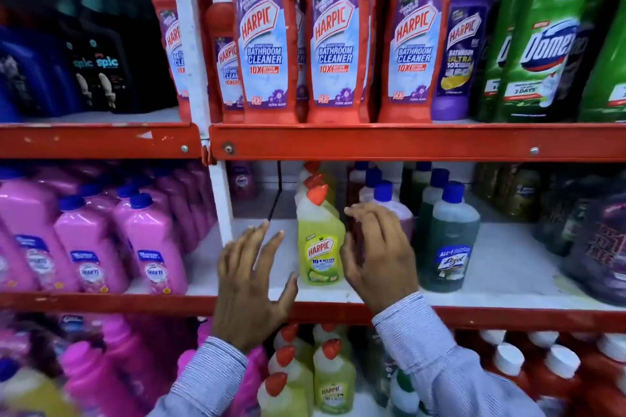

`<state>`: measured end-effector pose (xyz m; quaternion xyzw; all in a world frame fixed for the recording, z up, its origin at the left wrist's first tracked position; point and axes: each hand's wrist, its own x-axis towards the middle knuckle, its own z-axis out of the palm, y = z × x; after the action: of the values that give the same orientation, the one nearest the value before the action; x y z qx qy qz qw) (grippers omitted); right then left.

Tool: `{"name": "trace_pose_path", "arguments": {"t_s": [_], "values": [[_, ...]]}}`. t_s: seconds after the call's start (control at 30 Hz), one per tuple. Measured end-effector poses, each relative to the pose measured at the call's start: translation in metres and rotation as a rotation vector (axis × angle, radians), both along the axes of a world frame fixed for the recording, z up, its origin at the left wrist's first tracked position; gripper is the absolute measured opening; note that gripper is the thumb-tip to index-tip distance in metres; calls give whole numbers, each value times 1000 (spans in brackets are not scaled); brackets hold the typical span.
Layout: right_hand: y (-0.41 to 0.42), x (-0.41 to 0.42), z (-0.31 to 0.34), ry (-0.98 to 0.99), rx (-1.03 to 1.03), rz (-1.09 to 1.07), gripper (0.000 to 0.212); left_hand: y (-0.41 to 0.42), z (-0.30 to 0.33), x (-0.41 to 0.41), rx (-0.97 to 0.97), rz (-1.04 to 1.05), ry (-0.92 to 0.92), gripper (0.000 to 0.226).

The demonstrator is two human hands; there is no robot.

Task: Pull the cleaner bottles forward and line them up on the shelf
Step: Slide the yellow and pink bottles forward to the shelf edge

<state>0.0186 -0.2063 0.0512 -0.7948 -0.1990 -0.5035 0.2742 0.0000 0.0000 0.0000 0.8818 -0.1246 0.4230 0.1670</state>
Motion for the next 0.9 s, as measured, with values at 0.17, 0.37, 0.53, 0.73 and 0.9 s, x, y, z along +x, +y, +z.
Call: {"name": "trace_pose_path", "arguments": {"t_s": [0.17,0.37,0.53,0.73,0.9], "values": [[41,31,-43,562,304,-36,75,7,-69,23,-84,-84,268,43],[78,60,-56,796,437,-180,100,4,-104,39,35,-30,396,46],[84,64,-62,760,448,-215,93,9,-104,43,40,-31,397,53],[81,46,-67,747,424,-251,93,7,-105,42,-11,-51,350,48],[78,34,-73,761,422,-230,91,7,-103,40,24,-57,336,55]]}}
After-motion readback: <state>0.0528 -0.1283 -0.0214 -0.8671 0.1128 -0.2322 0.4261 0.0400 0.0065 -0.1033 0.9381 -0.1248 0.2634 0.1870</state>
